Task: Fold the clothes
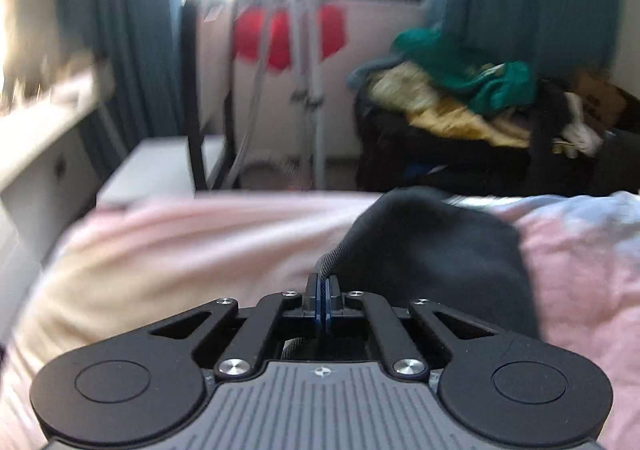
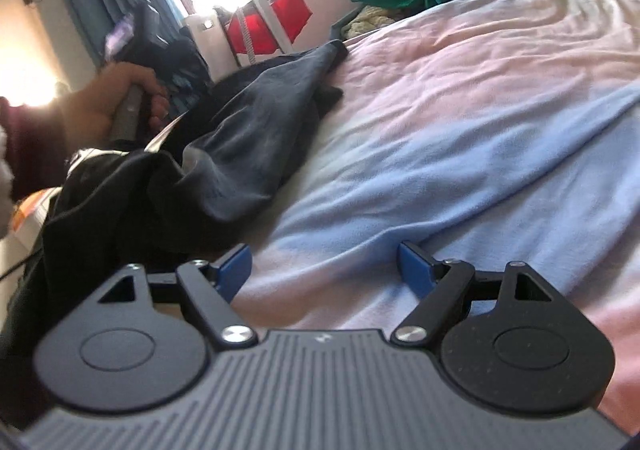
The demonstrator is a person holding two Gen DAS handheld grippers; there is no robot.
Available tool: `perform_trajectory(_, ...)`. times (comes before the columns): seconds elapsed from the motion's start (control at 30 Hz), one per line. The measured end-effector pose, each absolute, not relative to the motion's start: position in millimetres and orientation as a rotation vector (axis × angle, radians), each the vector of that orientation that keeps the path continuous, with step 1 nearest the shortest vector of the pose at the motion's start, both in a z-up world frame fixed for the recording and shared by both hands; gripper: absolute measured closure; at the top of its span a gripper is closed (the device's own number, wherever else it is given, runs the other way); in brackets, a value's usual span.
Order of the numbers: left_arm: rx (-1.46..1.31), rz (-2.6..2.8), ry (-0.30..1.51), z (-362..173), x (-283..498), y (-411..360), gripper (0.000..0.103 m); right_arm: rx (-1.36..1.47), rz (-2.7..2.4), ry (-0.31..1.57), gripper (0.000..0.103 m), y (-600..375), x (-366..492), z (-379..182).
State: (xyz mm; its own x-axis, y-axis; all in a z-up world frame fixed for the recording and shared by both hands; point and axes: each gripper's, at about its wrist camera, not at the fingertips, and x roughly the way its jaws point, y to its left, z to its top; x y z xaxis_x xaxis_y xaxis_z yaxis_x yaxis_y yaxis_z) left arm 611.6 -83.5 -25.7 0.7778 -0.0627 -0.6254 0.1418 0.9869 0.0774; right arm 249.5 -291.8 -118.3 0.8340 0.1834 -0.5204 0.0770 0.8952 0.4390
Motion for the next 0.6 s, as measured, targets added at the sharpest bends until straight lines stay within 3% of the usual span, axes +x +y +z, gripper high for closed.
perform_trajectory(0.27,0.361,-0.306,0.420,81,481,-199,0.102,0.560,-0.150,0.485,0.022,-337,211,-87)
perform_trajectory(0.47,0.373,-0.497,0.353,90,357,-280,0.101,0.697,-0.309,0.352,0.022,-391,153,-60)
perform_trajectory(0.6,0.290,-0.537,0.392,39,295,-304,0.101,0.786,-0.415,0.260,0.021,-427,114,-42)
